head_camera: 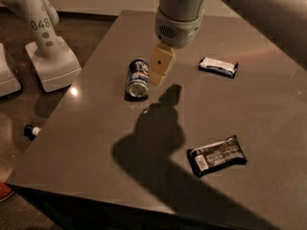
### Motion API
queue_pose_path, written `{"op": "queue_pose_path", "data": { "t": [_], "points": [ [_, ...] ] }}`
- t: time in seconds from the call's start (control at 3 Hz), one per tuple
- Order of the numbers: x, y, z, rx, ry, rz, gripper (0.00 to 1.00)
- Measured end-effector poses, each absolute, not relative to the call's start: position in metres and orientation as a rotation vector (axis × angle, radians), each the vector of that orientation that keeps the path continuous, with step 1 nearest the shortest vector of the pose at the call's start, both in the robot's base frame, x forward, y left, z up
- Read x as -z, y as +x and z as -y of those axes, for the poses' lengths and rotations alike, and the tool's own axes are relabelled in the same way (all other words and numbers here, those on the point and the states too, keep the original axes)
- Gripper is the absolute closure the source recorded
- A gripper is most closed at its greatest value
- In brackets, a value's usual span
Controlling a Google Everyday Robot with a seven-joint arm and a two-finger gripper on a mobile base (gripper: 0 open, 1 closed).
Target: Place pepsi can upright
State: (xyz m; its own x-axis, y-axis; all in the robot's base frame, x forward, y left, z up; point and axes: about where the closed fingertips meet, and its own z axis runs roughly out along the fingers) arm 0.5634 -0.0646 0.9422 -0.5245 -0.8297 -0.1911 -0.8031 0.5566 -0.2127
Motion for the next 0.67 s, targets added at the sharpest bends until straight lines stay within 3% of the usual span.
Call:
{"op": "queue_pose_path", "data": {
  "t": [0.67],
  "points": [
    [-0.938,0.591,0.037,0.047,-1.158,-2.626,0.00]
  ]
}}
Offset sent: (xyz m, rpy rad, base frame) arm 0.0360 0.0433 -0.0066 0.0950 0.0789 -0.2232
